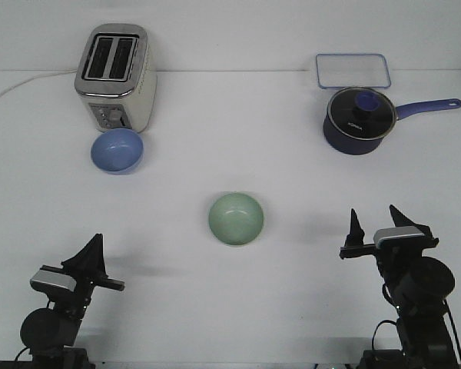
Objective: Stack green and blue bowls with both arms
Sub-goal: 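Move the left gripper forward to the light blue bowl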
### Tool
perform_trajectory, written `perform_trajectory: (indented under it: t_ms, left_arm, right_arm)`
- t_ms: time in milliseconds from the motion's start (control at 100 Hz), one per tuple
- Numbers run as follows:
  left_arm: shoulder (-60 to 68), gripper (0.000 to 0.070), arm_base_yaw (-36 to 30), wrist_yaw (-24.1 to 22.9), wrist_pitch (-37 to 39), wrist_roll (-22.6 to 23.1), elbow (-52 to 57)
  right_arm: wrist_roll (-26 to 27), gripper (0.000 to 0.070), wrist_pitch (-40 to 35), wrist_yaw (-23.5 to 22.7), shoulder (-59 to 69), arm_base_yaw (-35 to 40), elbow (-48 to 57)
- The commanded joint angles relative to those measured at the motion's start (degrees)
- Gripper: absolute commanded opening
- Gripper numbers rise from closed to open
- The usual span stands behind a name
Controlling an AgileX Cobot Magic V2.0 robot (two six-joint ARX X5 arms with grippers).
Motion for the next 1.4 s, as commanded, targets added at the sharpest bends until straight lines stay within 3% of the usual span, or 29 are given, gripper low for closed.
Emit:
perform_trajectory:
  t_ms: [0, 200, 550, 850, 1100, 1390]
  left_arm:
    - [0.1, 0.001, 0.1, -0.5, -0.8, -2.5, 2.7]
    - [3.9, 0.001, 0.1, -5.2, -8.5, -3.6, 13.1]
    - [24.8, 0.0011, 0.1, -5.2, -27.1, -3.4, 37.3]
    - [44.3, 0.001, 0.1, -5.2, -39.0, -3.3, 50.9]
    - [53.7, 0.0011, 0.1, -5.1, -41.4, -3.3, 52.8]
    - [54.7, 0.0016, 0.0, -4.5, -41.1, -3.3, 52.8]
  right_arm:
    - [0.8, 0.0548, 0.6, 0.0, 0.2, 0.1, 0.0]
    - [0.7, 0.0548, 0.6, 0.0, 0.2, 0.1, 0.0]
    - [0.8, 0.0548, 0.6, 0.0, 0.2, 0.1, 0.0]
    - [0.8, 0.0548, 0.6, 0.0, 0.2, 0.1, 0.0]
    - [0.8, 0.0548, 0.5, 0.0, 0.2, 0.1, 0.0]
    - [0.8, 0.0548, 0.5, 0.0, 0.2, 0.1, 0.0]
